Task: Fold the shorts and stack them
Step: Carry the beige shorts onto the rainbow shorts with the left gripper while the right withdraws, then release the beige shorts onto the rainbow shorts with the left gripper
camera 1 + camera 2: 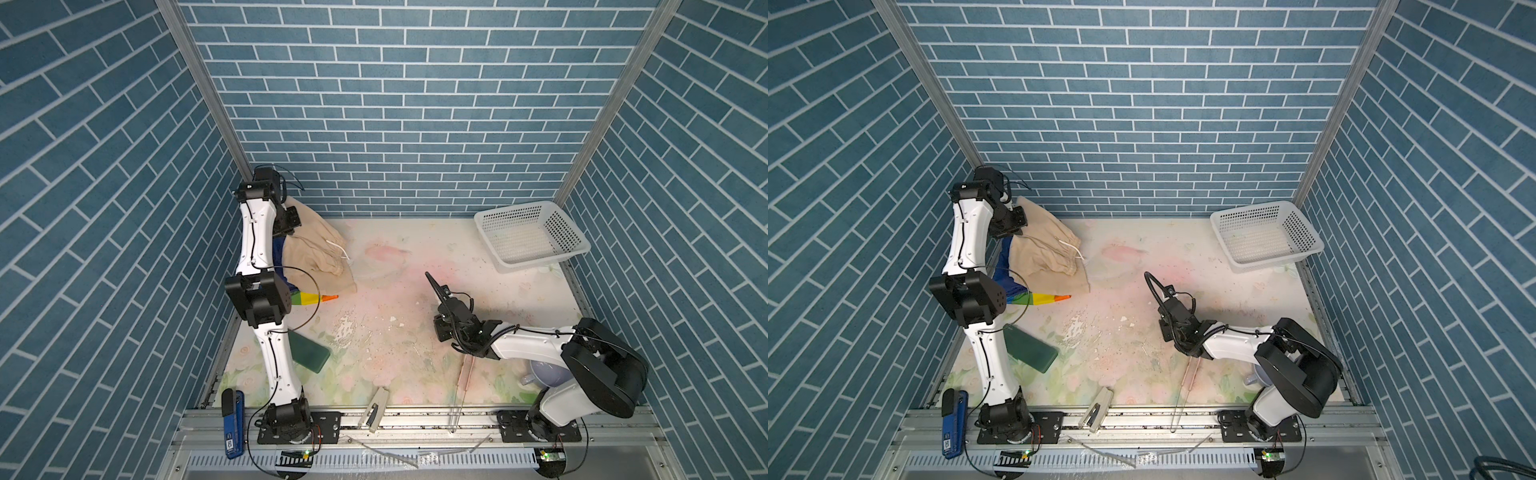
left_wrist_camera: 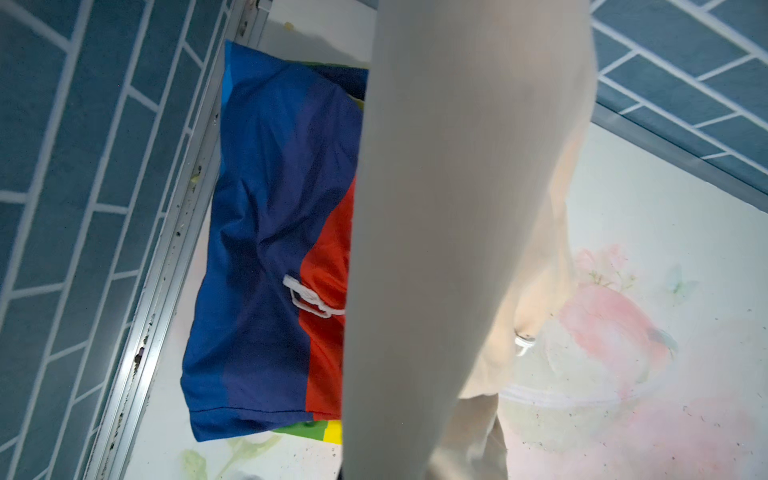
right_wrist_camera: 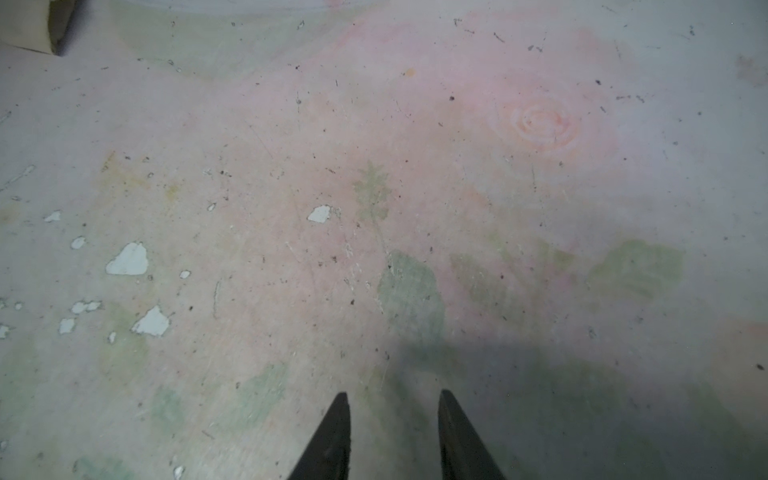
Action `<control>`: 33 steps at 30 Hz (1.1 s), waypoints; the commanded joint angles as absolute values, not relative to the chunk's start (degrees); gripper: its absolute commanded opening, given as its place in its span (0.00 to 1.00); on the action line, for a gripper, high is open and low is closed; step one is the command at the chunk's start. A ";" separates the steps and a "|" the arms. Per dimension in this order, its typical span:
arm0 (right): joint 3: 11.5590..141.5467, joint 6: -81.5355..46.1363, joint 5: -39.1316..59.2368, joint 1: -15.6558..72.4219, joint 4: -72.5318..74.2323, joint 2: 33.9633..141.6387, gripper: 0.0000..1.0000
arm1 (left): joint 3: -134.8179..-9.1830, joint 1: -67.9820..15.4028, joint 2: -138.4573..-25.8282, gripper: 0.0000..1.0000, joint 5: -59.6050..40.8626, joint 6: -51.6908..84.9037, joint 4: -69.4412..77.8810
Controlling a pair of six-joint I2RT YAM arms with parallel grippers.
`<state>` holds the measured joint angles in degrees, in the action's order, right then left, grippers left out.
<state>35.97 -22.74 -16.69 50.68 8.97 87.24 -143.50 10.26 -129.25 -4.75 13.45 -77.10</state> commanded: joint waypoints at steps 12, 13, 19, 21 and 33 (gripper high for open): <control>38.73 -25.21 -17.52 50.53 7.24 89.57 0.36 | -142.13 16.46 -140.68 0.12 -0.08 10.92 -69.02; 39.14 -25.31 -17.60 50.42 7.00 89.95 0.36 | -141.97 16.47 -141.35 0.14 0.36 10.88 -68.88; 40.64 -25.24 -17.75 50.47 6.05 90.99 0.35 | -138.72 16.60 -143.77 0.50 2.96 10.63 -67.26; 40.74 -24.98 -17.82 50.50 6.33 90.88 0.35 | -136.99 16.61 -142.82 0.62 3.38 10.96 -66.53; 42.21 -21.36 -21.06 50.49 4.22 84.97 0.50 | -121.87 14.96 -120.79 1.00 7.20 15.33 -62.09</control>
<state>40.12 -22.61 -18.11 50.68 5.89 88.68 -124.51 16.19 -129.10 5.37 13.80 -63.68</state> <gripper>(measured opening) 0.485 0.995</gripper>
